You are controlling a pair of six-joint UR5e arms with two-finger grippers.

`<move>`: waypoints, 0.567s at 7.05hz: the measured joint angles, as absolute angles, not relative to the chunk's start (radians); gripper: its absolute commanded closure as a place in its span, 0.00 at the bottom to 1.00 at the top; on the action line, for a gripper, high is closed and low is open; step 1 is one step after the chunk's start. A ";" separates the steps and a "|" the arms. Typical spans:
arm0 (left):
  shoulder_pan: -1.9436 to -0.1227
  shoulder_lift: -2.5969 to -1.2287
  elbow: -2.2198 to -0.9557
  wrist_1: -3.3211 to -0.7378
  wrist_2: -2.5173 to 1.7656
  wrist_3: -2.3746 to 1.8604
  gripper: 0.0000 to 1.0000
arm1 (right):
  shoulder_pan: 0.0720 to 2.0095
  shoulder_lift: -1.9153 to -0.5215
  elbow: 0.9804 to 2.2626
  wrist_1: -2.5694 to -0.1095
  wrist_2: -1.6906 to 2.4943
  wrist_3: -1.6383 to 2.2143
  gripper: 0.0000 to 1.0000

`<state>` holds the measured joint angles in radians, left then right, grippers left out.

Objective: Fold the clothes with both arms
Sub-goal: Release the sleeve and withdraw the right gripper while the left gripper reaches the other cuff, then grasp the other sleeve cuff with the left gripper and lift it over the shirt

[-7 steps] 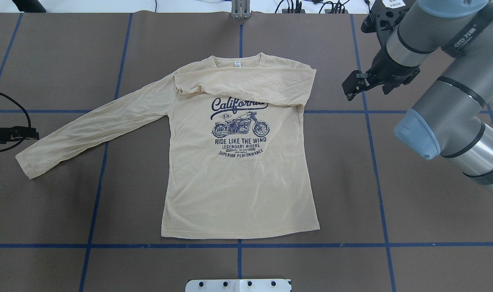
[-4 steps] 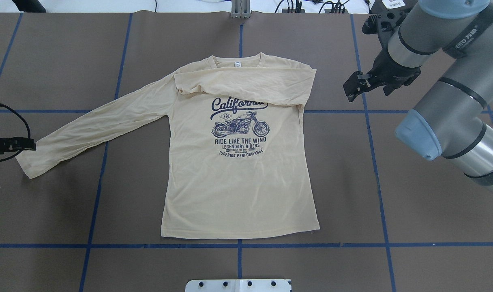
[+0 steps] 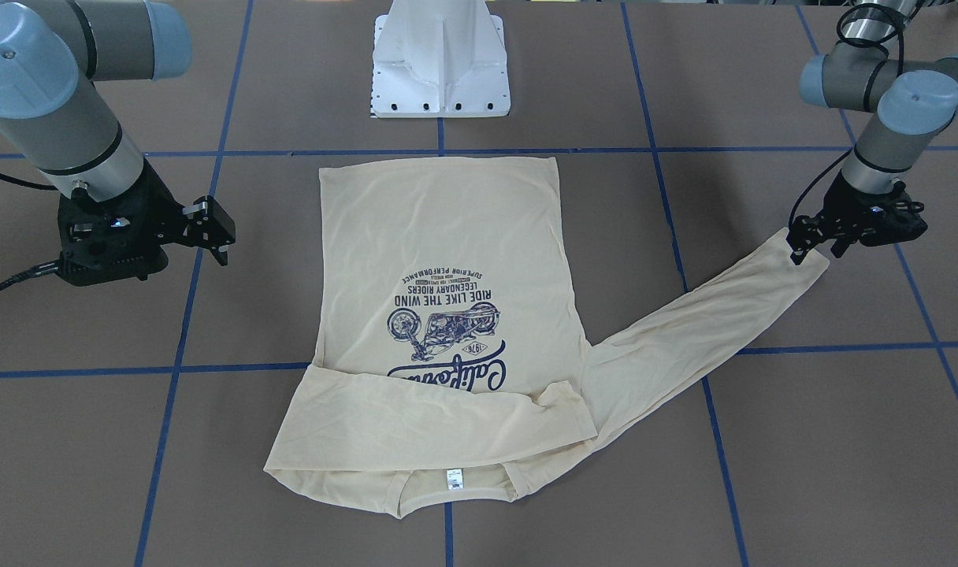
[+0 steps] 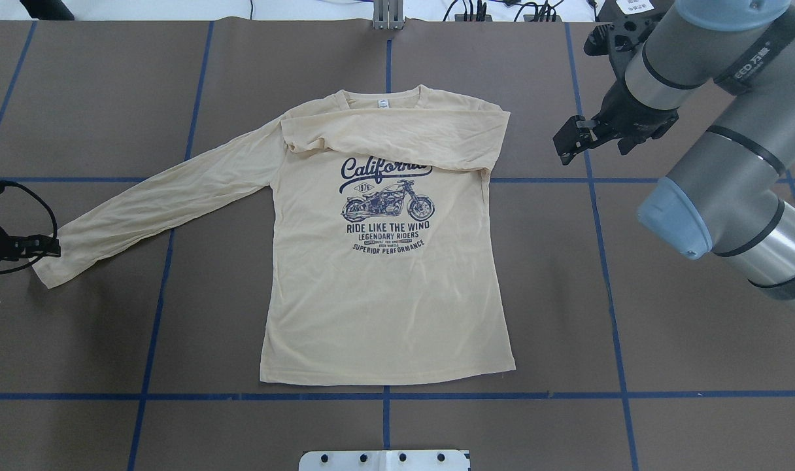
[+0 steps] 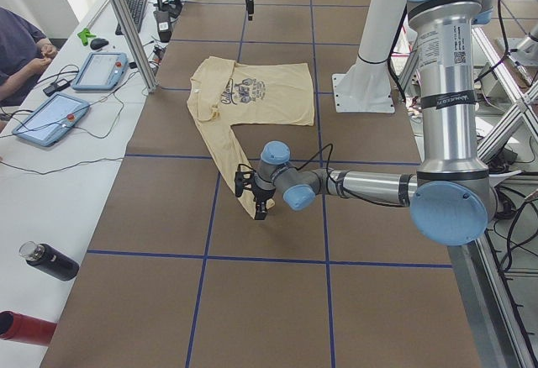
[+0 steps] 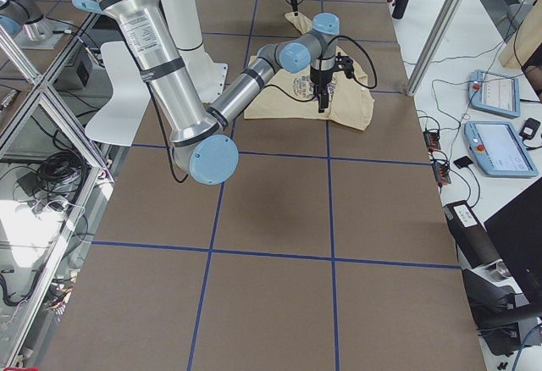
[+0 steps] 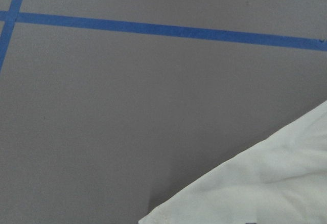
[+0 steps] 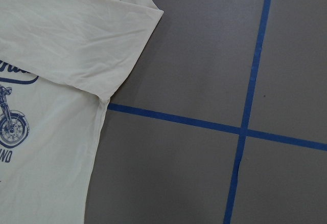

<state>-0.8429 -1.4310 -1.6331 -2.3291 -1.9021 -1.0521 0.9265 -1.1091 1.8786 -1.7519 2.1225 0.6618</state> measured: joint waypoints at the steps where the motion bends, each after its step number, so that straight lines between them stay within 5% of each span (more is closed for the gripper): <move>1: -0.838 -1.430 -1.633 -2.329 -1.902 -1.052 0.39 | 0.927 -1.109 1.879 -1.752 2.123 0.663 0.00; 4: -0.836 -1.428 -1.631 -2.329 -1.901 -1.052 0.85 | 0.927 -1.109 1.892 -1.752 2.129 0.667 0.00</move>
